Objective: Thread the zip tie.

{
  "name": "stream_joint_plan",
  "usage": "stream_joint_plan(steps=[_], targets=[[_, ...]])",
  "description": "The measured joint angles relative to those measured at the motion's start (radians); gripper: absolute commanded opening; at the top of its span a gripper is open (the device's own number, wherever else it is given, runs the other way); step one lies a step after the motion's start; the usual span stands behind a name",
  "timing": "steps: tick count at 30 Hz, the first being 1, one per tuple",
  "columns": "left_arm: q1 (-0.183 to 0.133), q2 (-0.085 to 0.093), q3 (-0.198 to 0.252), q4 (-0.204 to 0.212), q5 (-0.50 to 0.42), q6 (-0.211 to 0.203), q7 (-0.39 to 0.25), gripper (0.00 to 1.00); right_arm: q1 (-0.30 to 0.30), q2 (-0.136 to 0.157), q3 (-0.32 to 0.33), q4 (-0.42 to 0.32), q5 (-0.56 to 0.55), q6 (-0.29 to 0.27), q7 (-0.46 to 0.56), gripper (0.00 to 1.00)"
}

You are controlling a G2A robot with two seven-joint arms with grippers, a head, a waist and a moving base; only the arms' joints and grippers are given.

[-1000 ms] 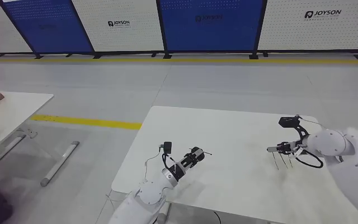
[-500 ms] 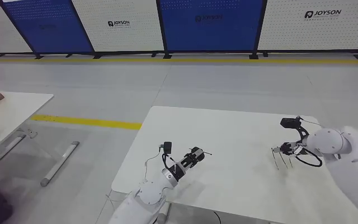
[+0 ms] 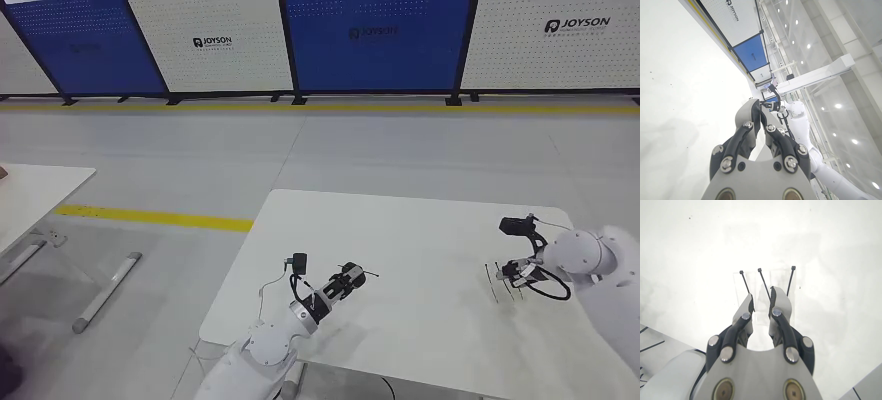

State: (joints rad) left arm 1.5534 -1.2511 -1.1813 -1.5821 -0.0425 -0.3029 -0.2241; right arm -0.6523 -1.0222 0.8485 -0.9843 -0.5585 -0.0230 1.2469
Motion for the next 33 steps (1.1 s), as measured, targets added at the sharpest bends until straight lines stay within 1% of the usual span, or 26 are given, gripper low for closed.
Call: stream_joint_plan(steps=[10,18,20,21,22,28,33], targets=[[0.000,0.000,0.000,0.000,0.000,0.000,0.000,0.00,0.043,-0.037,-0.054,0.089,-0.006,0.009,-0.002,0.24],[0.000,0.000,0.000,0.000,0.000,0.000,0.000,0.00,0.089,-0.076,-0.099,0.184,-0.007,0.001,-0.006,0.22],[0.000,0.000,0.000,0.000,0.000,0.000,0.000,0.00,0.101,-0.087,-0.111,0.210,-0.007,-0.002,-0.009,0.16],[0.000,0.000,0.000,0.000,0.000,0.000,0.000,0.00,0.106,-0.092,-0.116,0.221,-0.007,-0.004,-0.010,0.07],[0.000,0.000,0.000,0.000,0.000,0.000,0.000,0.00,0.111,-0.096,-0.120,0.232,-0.005,-0.006,-0.011,0.00],[0.000,0.000,0.000,0.000,0.000,0.000,0.000,0.00,0.143,-0.124,-0.141,0.298,-0.002,-0.028,-0.021,0.00],[0.000,0.000,0.000,0.000,0.000,0.000,0.000,0.00,0.151,-0.125,-0.139,0.294,-0.020,-0.040,-0.028,0.00]])
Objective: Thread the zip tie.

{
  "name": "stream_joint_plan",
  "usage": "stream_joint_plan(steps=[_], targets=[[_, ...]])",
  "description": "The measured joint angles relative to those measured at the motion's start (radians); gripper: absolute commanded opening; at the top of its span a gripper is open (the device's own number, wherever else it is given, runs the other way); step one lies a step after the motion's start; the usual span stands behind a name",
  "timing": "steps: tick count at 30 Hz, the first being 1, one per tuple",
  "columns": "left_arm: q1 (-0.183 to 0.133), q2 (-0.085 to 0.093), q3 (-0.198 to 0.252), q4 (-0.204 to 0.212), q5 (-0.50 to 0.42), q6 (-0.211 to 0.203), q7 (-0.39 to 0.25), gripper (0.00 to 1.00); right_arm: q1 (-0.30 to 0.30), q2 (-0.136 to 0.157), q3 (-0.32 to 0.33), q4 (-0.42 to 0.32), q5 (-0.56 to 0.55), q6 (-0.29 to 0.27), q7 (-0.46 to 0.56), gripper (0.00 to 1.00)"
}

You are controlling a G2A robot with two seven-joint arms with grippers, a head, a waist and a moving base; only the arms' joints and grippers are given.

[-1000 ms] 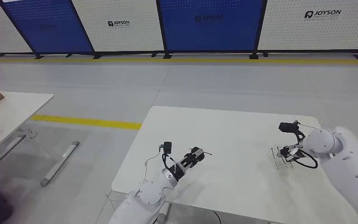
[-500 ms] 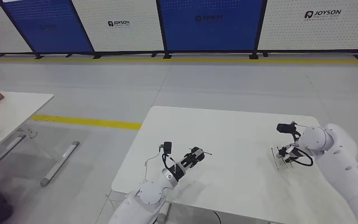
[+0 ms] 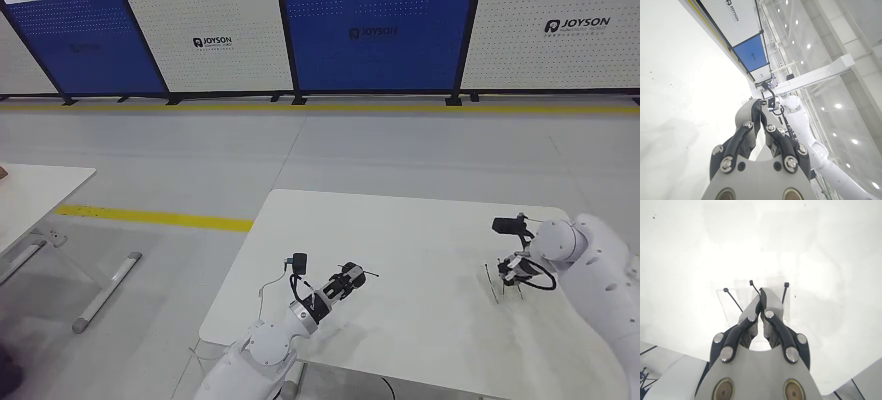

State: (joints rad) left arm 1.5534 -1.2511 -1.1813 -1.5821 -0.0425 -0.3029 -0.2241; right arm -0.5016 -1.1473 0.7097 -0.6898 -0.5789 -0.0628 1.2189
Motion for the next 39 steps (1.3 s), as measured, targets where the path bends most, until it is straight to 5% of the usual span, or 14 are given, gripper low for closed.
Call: stream_joint_plan(steps=[7,13,18,23,31,39], targets=[[0.000,0.000,0.000,0.000,0.000,0.000,0.000,0.00,-0.045,0.044,0.068,-0.120,-0.010,-0.023,0.017,0.00],[0.000,0.000,0.000,0.000,0.000,0.000,0.000,0.00,-0.156,0.120,0.203,-0.358,-0.027,0.002,0.072,0.00],[0.000,0.000,0.000,0.000,0.000,0.000,0.000,0.00,-0.336,0.195,0.396,-0.665,-0.080,0.091,0.035,0.00],[0.000,0.000,0.000,0.000,0.000,0.000,0.000,0.00,-0.555,0.231,0.565,-0.948,-0.056,0.157,-0.084,0.00],[-0.001,-0.001,0.002,0.000,-0.002,0.003,0.003,0.00,-0.565,0.228,0.567,-0.956,-0.048,0.161,-0.093,0.00],[-0.043,-0.017,0.080,-0.003,-0.027,0.007,0.045,0.00,-0.606,0.178,0.428,-1.096,0.040,0.200,-0.475,0.00]])
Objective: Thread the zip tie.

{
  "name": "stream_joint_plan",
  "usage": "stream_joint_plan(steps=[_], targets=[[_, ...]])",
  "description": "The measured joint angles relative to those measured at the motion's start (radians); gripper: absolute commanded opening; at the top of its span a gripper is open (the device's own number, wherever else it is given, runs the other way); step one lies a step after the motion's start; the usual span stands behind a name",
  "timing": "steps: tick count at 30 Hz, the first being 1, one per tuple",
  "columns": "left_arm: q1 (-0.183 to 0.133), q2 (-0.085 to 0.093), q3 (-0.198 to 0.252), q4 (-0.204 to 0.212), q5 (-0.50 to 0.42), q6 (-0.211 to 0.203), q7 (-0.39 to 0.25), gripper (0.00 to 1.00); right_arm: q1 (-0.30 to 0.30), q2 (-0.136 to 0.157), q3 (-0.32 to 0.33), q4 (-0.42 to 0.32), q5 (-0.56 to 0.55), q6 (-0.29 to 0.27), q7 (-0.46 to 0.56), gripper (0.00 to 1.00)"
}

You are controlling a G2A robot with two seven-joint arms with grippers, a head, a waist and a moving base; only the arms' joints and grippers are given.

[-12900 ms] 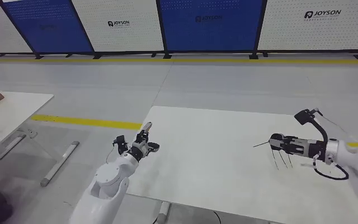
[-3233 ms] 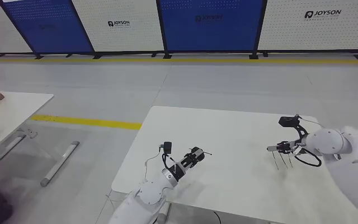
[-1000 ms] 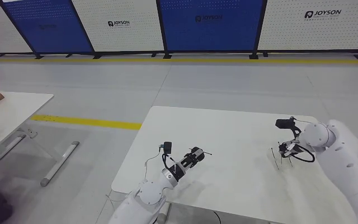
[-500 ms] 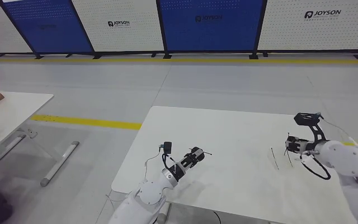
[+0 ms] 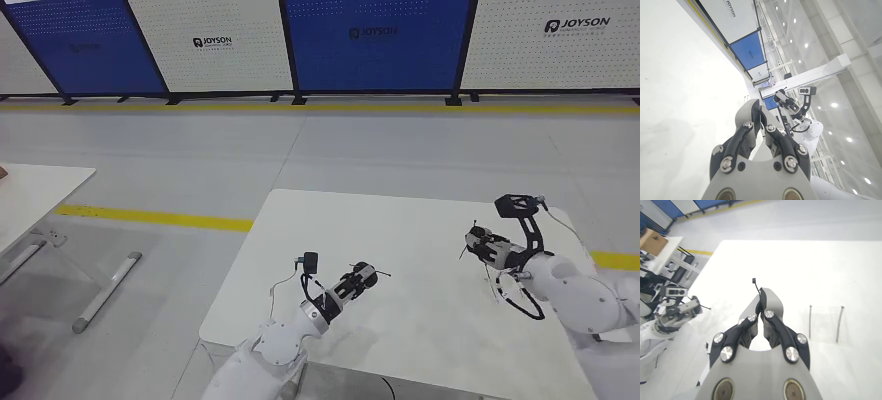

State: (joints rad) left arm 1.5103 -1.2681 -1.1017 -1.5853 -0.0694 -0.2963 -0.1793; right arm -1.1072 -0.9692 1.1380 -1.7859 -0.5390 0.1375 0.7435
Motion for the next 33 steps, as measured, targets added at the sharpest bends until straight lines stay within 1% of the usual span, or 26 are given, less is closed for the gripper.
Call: stream_joint_plan(steps=[2,3,4,7,13,15,17,19,21,23,33], targets=[[-0.012,-0.006,0.017,0.003,-0.016,-0.011,0.024,0.00,0.004,-0.020,-0.073,-0.003,-0.026,0.048,-0.099,0.00],[-0.015,-0.007,0.020,0.004,-0.020,-0.014,0.033,0.00,0.008,-0.024,-0.098,0.002,-0.026,0.058,-0.119,0.00],[-0.016,-0.007,0.021,0.005,-0.021,-0.015,0.036,0.00,0.009,-0.026,-0.109,0.005,-0.026,0.061,-0.124,0.00],[-0.015,-0.007,0.020,0.005,-0.021,-0.015,0.033,0.00,0.010,-0.025,-0.096,0.005,-0.024,0.059,-0.119,0.00],[-0.015,-0.007,0.021,0.004,-0.019,-0.012,0.039,0.00,0.007,-0.025,-0.095,0.005,-0.021,0.056,-0.122,0.00],[-0.017,-0.009,0.028,0.005,-0.015,-0.010,0.053,0.00,-0.014,-0.028,-0.085,0.005,0.015,0.031,-0.165,0.00],[-0.023,-0.013,0.039,0.013,-0.021,-0.012,0.067,0.00,-0.042,-0.036,-0.092,-0.001,0.043,0.015,-0.243,0.00],[-0.035,-0.018,0.053,0.022,-0.038,-0.011,0.087,0.00,-0.058,-0.048,-0.121,-0.003,0.069,-0.008,-0.310,0.00],[-0.047,-0.024,0.068,0.029,-0.062,-0.005,0.098,0.00,-0.053,-0.059,-0.162,0.006,0.049,0.002,-0.339,0.00],[-0.051,-0.025,0.073,0.032,-0.069,-0.002,0.101,0.00,-0.046,-0.063,-0.188,0.013,0.007,0.016,-0.342,0.00],[-0.050,-0.025,0.073,0.031,-0.067,-0.001,0.101,0.00,-0.046,-0.063,-0.184,0.013,0.019,0.015,-0.341,0.00]])
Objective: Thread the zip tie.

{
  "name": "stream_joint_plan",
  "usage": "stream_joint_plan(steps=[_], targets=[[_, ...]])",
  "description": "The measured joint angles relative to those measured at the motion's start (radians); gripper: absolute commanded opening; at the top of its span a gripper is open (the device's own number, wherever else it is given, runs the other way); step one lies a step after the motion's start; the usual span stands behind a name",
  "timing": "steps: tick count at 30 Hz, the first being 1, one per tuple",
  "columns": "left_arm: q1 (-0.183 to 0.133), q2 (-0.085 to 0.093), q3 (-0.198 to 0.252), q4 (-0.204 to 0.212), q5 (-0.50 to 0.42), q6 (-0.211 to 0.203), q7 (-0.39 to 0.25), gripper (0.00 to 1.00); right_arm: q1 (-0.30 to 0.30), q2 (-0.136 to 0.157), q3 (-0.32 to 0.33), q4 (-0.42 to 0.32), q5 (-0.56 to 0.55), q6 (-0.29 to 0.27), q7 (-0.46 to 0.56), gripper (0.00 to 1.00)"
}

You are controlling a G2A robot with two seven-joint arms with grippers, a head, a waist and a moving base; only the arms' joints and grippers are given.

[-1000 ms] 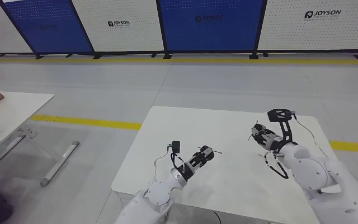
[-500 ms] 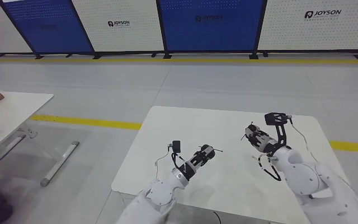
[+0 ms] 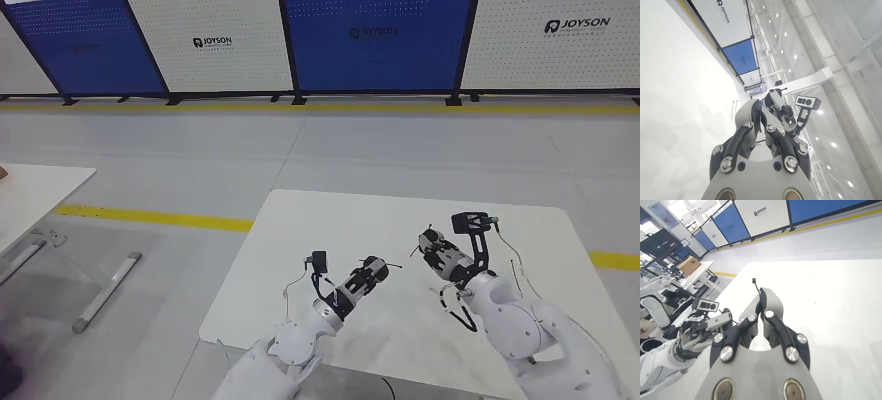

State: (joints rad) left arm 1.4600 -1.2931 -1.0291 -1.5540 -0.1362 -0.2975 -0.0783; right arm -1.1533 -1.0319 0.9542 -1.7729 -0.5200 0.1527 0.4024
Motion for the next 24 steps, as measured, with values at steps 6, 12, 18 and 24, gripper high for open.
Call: stream_joint_plan(steps=[6,12,18,24], targets=[[-0.007,-0.004,0.010,0.014,0.034,0.001,0.043,0.00,-0.009,-0.012,-0.007,0.002,0.029,-0.034,-0.016,0.00],[-0.008,-0.004,0.010,0.014,0.034,0.001,0.044,0.00,-0.007,-0.013,-0.007,0.003,0.028,-0.032,-0.014,0.00],[-0.008,-0.004,0.010,0.014,0.033,0.001,0.044,0.00,-0.007,-0.013,-0.007,0.003,0.028,-0.032,-0.014,0.00],[-0.008,-0.004,0.010,0.014,0.033,0.001,0.044,0.00,-0.007,-0.013,-0.007,0.003,0.028,-0.032,-0.014,0.00]])
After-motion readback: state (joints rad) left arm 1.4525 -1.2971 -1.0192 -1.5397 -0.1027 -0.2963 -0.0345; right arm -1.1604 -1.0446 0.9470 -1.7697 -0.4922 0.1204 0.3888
